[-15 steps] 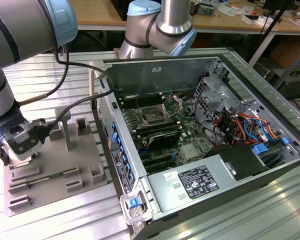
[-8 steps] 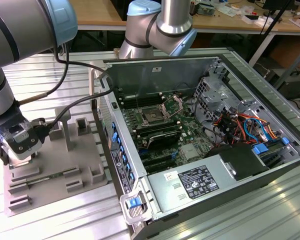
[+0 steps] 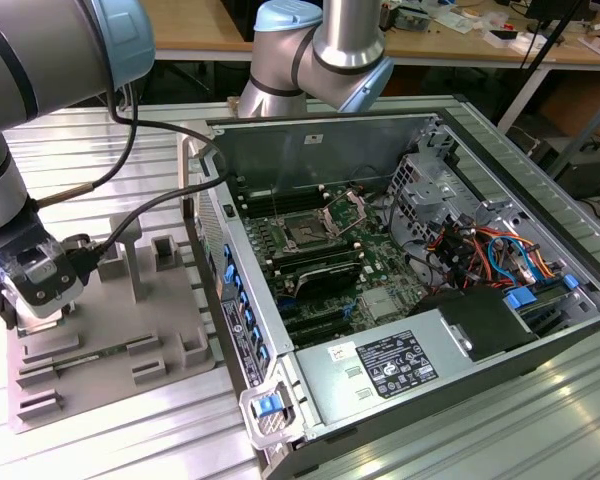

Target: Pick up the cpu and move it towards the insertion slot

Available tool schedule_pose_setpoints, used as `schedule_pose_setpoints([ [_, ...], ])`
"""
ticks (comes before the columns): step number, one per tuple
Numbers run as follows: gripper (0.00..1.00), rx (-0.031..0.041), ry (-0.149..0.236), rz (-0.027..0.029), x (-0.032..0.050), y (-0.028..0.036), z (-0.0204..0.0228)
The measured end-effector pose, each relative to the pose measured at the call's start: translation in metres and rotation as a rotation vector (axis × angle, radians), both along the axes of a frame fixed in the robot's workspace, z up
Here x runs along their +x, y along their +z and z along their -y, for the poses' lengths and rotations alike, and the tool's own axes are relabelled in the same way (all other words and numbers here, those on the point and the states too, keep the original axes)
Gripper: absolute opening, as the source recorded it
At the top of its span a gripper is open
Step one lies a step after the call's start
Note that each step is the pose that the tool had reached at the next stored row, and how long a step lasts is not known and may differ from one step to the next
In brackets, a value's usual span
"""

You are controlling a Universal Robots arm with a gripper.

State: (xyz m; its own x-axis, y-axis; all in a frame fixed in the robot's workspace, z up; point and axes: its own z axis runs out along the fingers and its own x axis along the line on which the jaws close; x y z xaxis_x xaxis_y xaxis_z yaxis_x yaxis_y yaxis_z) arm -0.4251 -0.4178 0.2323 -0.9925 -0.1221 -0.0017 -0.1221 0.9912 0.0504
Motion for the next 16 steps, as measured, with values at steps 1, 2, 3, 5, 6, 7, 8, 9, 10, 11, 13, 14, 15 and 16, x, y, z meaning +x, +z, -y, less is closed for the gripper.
schedule_pose_setpoints([
  [1, 0.55, 0.0000, 0.000, -0.0001, 0.0000, 0.0002, 0.0000],
  [2, 0.55, -0.0001, 0.000, -0.0002, 0.0000, 0.0004, 0.0000],
  [3, 0.55, -0.0001, 0.000, -0.0001, 0.0000, 0.0005, 0.0000],
  [5, 0.55, 0.0000, 0.000, -0.0001, 0.0000, 0.0008, 0.0000],
  [6, 0.55, 0.0000, 0.000, -0.0001, 0.0000, 0.0011, 0.0000],
  [7, 0.55, -0.0001, 0.000, -0.0002, 0.0000, 0.0016, 0.0000],
  [8, 0.55, -0.0001, 0.000, -0.0002, 0.0000, 0.0019, 0.0000],
  [9, 0.55, -0.0001, 0.000, -0.0001, 0.0000, 0.0021, 0.0000],
  [10, 0.55, -0.0001, 0.000, -0.0001, 0.0000, 0.0024, 0.0000],
  [11, 0.55, -0.0001, 0.000, -0.0001, 0.0000, 0.0027, 0.0000],
  [13, 0.55, -0.0001, 0.000, -0.0002, 0.0000, 0.0034, 0.0000],
  [14, 0.55, -0.0001, 0.000, -0.0002, 0.0000, 0.0041, 0.0000],
  [15, 0.55, -0.0002, 0.000, -0.0003, 0.0000, 0.0047, 0.0000],
  [16, 0.55, -0.0001, 0.000, -0.0001, 0.0000, 0.0052, 0.0000],
])
